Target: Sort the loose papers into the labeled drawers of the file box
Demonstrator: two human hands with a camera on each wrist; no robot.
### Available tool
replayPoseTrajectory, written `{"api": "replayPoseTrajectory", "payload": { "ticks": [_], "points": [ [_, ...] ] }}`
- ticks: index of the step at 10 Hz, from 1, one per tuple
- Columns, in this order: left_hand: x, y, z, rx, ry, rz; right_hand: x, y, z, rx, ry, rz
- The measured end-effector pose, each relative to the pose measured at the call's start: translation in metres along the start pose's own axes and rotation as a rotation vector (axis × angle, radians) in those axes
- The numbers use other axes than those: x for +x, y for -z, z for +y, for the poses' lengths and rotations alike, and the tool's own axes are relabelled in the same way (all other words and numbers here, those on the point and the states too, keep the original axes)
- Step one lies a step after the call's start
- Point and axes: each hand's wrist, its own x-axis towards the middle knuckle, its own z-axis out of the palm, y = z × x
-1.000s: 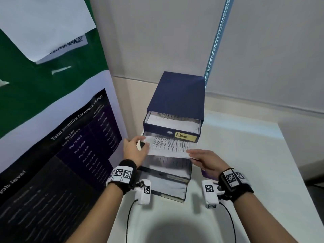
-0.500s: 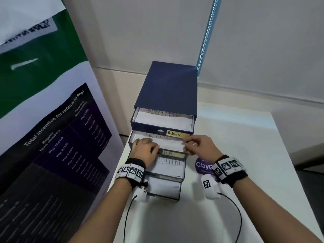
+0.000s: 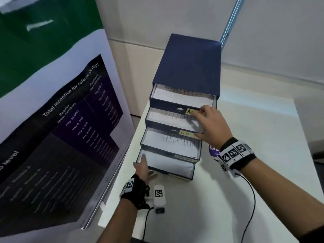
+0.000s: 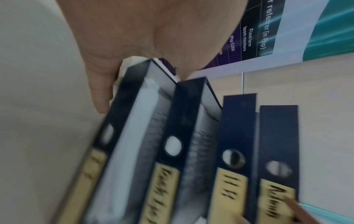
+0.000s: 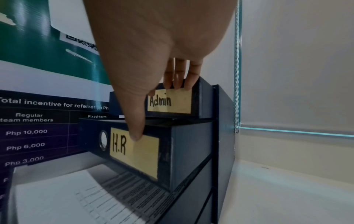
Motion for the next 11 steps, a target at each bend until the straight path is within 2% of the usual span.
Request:
{"api": "replayPoseTrajectory", "payload": {
  "ticks": [1, 2, 3, 4, 5, 6, 7, 8, 9, 11],
  "points": [
    [-0.004, -0.045, 0.005, -0.234, 0.005, -0.009, 0.007, -0.002, 0.006, -0.027, -0.008, 0.015],
    [-0.032, -0.084, 0.021, -0.181, -0.189, 0.136, 0.016, -0.005, 0.012, -0.07, -0.028, 0.123],
    [-0.036, -0.116, 0.033, -0.13, -0.307, 0.272, 0.031, 0.0, 0.025, -0.082, -0.129, 0.138],
    [-0.032, -0.137, 0.041, -0.093, -0.245, 0.272, 0.053, 0.004, 0.041, -0.065, -0.262, 0.077],
    [-0.033, -0.152, 0.056, 0.059, -0.188, 0.204, 0.07, 0.0, 0.052, 0.026, -0.345, -0.012],
    [-0.026, -0.164, 0.075, 0.21, -0.194, 0.152, 0.082, -0.001, 0.063, 0.176, -0.411, -0.097],
    [-0.019, -0.179, 0.101, 0.247, -0.205, 0.094, 0.088, -0.002, 0.071, 0.138, -0.387, -0.071],
    [0.007, -0.194, 0.119, 0.162, -0.261, -0.033, 0.089, -0.006, 0.077, 0.116, -0.365, -0.032],
    [0.048, -0.204, 0.12, 0.063, -0.257, -0.139, 0.089, -0.009, 0.08, 0.137, -0.356, -0.02],
    [0.077, -0.206, 0.114, 0.103, -0.331, -0.204, 0.092, -0.002, 0.083, 0.214, -0.362, -0.049]
  ]
}}
